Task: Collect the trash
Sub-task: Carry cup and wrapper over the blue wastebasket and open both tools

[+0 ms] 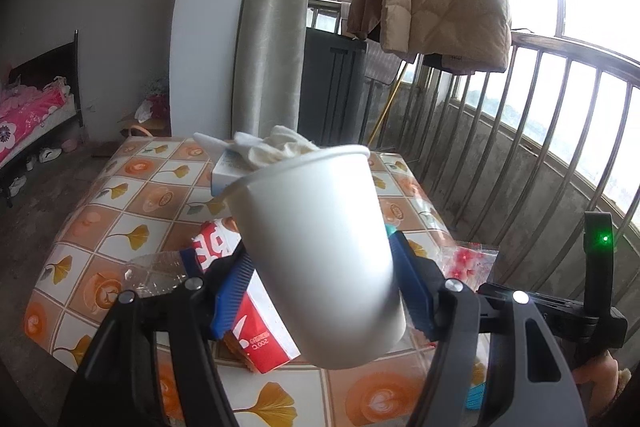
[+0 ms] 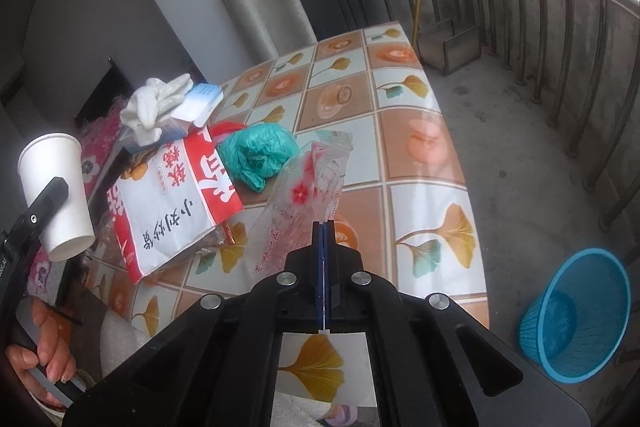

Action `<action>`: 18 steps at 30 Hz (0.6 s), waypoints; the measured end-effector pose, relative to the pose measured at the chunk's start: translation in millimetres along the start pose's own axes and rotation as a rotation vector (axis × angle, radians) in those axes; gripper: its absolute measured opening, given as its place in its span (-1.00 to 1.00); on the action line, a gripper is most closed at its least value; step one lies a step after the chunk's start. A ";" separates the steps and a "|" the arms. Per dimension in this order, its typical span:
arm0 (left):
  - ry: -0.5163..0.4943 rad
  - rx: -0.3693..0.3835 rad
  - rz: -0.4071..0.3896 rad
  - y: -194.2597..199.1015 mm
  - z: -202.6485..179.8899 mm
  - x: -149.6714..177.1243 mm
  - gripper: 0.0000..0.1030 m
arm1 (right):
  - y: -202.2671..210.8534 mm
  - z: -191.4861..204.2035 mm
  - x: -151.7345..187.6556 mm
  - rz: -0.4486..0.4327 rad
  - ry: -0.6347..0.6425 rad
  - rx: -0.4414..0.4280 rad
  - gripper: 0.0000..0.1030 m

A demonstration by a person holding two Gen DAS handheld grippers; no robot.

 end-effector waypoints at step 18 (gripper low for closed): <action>-0.121 0.688 0.484 -95.7 -295.1 52.8 0.27 | 126.2 -253.7 40.7 -0.143 -0.426 0.346 -1.00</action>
Point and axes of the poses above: each gripper's, at about its wrist camera, not at the fingertips, and y roughly against the way its jaws point, z to its left, x to its underside, the point moved 8 cm from there along -y, roughly the way its jaws point, and after that the axes turned 2 degrees about z, right-handed, at the moved point
